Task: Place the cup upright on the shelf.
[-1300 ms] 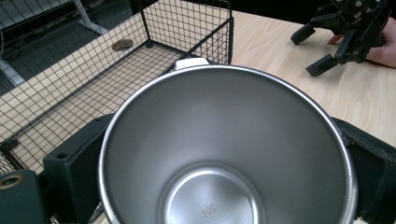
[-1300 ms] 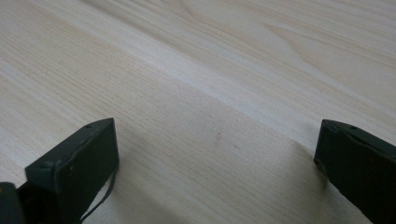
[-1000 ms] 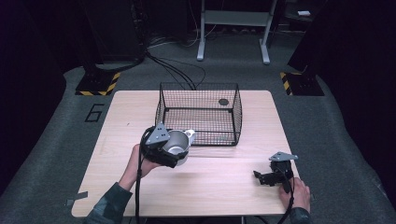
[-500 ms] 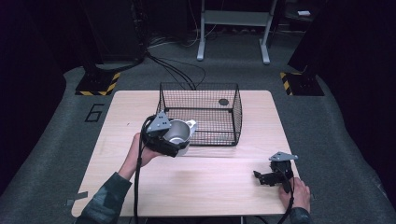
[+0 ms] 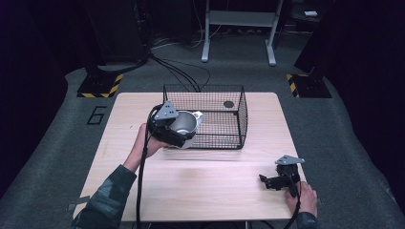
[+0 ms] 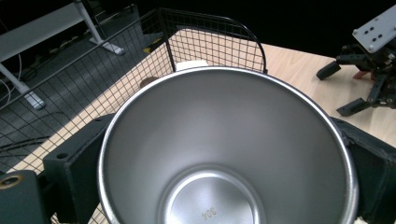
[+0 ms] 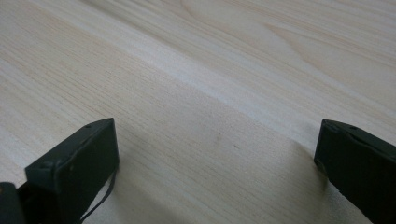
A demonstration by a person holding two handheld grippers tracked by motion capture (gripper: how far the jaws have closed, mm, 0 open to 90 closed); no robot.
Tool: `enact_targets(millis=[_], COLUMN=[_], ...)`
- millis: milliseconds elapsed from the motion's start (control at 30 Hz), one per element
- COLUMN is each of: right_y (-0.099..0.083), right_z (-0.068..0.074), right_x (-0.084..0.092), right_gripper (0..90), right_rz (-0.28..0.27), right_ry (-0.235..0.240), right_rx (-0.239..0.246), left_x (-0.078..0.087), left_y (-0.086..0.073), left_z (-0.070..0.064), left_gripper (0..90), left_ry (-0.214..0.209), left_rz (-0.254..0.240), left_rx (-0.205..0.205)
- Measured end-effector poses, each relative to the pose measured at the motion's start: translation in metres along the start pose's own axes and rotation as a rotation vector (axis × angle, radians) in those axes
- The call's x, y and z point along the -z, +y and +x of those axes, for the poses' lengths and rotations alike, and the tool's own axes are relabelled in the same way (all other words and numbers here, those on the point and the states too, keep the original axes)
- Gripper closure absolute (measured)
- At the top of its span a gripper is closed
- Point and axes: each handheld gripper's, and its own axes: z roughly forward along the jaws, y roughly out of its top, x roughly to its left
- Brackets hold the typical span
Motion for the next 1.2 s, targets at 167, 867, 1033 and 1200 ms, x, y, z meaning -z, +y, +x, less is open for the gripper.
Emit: enact_targets(millis=[167,867,1033,1200], right_y=[0.0,0.0,0.0,0.0], right_z=[0.0,0.0,0.0,0.0], right_x=[0.0,0.0,0.0,0.0], right_gripper=[0.0,0.0,0.0,0.0], right_rz=[0.0,0.001,0.0,0.0], right_ry=[0.0,0.0,0.0,0.0], right_rx=[0.0,-0.003,0.0,0.0], left_x=[-0.004,-0.029,-0.033,-0.039], left_y=[0.006,0.025,0.028,0.03], left_z=[0.005,0.029,0.034,0.039], left_gripper=[5.8,5.8,5.8,5.8], left_ry=[0.001,0.004,0.016,0.013], left_rz=[0.006,0.021,0.025,0.029], left_rx=[-0.007,0.029,0.028,0.043])
